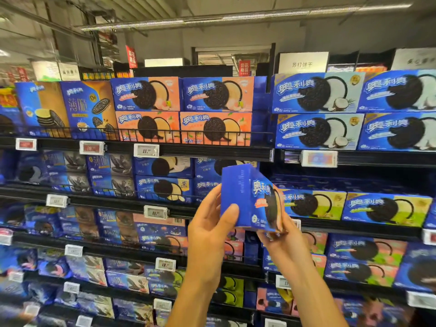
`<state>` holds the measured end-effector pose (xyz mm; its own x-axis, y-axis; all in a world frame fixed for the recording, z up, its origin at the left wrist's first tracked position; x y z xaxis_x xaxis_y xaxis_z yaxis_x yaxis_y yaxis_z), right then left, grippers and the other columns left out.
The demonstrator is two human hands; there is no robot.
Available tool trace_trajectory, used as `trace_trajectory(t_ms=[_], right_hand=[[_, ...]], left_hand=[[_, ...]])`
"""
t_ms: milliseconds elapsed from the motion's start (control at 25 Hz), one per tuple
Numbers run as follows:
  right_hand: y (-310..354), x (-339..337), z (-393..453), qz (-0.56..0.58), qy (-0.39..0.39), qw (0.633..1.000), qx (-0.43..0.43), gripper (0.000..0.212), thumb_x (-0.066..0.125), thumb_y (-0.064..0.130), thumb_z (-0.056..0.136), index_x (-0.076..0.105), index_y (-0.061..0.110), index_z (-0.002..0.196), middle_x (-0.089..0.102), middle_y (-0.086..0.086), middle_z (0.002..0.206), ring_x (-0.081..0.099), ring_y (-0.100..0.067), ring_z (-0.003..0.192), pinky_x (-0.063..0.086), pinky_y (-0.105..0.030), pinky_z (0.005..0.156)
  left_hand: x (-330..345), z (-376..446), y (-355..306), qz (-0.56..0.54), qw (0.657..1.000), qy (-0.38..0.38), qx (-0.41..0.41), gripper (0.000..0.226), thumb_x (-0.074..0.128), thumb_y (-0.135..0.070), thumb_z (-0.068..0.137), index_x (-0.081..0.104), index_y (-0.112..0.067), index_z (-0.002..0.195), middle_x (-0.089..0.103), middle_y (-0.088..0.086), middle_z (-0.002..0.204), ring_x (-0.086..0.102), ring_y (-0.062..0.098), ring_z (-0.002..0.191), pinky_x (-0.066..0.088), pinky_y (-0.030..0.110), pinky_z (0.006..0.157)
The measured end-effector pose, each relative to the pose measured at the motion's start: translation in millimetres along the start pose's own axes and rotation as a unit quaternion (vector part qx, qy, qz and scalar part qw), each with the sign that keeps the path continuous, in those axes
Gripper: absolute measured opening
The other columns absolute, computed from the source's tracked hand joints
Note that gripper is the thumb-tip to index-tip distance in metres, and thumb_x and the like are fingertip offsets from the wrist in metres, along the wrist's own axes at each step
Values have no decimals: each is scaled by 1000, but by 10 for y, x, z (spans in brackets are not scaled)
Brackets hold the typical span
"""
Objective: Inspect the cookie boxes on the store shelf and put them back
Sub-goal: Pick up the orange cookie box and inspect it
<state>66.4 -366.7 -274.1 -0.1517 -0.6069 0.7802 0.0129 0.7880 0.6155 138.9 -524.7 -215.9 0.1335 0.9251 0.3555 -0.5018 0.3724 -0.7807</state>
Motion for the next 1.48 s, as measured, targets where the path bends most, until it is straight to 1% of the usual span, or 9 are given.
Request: trace_trajectory(t_ms=[80, 240, 560, 720, 840, 960, 1120, 1320, 1480], right_hand=[[-103, 28, 37, 44, 3, 998, 47, 44, 54, 30, 101, 56, 9, 139, 66, -16, 131, 66, -24, 107, 58, -39, 74], [-181, 8, 67, 76, 25, 995, 65, 37, 52, 24, 104, 57, 7, 136, 68, -18, 128, 58, -33, 129, 58, -47, 89], [-210, -26, 26, 68, 29, 996, 55, 21, 55, 20, 103, 64, 8, 118, 75, -18, 112, 64, -33, 122, 59, -48, 85], [-159, -92, 45, 73, 23, 995, 56, 34, 55, 27, 101, 61, 8, 128, 72, -18, 121, 65, -32, 120, 58, -48, 91], [-53, -144, 55, 61, 36, 997, 28, 40, 54, 28, 99, 63, 8, 133, 69, -16, 128, 65, -30, 121, 57, -46, 94], [106, -160, 20, 70, 62, 996, -11, 42, 61, 26, 92, 65, 9, 131, 76, -7, 106, 72, -22, 103, 60, -39, 89], [256, -173, -57, 100, 80, 991, -32, 35, 61, 20, 91, 69, 15, 125, 75, -5, 100, 68, -10, 59, 58, -26, 55], [322, -182, -115, 68, 66, 994, -56, 39, 60, 18, 95, 62, 12, 133, 69, -9, 120, 67, -16, 88, 61, -25, 67], [298, -153, -146, 53, 70, 995, -56, 45, 63, 21, 88, 63, 14, 132, 70, -7, 121, 66, -17, 97, 58, -28, 85]], left_hand=[[111, -39, -17, 49, 998, 6, 32, 39, 74, -39, 78, 66, -52, 114, 71, -13, 119, 65, 8, 113, 56, 21, 82], [212, -95, -27, 82, 995, 19, 56, 44, 75, -25, 85, 65, -56, 114, 70, -19, 116, 66, 0, 108, 55, 16, 79], [229, -118, -7, 103, 994, 14, 46, 44, 74, -26, 84, 64, -56, 115, 70, -17, 118, 64, 2, 112, 57, 22, 83], [207, -128, 12, 95, 994, 20, 46, 46, 72, -41, 80, 58, -61, 119, 67, -21, 123, 61, 1, 118, 55, 20, 83], [112, -121, 45, 65, 997, 5, 41, 50, 67, -34, 86, 52, -66, 122, 64, -22, 127, 60, 5, 121, 54, 19, 88], [-8, -103, 91, 41, 999, -10, 32, 42, 59, -34, 88, 59, -57, 123, 64, -21, 130, 62, 9, 121, 56, 29, 94], [-152, -40, 127, 12, 999, -37, 17, 37, 56, -35, 88, 65, -52, 120, 63, -15, 134, 64, 12, 117, 57, 26, 86], [-221, -5, 145, -1, 999, -49, 15, 36, 55, -35, 88, 67, -47, 120, 66, -9, 130, 66, 12, 112, 56, 23, 79], [-262, -18, 148, 7, 999, -35, 14, 39, 62, -42, 87, 63, -45, 126, 66, -5, 130, 66, 14, 113, 56, 24, 82]])
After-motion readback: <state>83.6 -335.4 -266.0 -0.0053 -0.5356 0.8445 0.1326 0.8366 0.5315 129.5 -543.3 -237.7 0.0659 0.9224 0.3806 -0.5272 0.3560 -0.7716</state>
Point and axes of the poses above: each hand's wrist, its own z-axis towards the middle knuckle, its own x-axis out of the palm, y = z × x, the point moved 2 cm from there along z, towards the middle knuckle
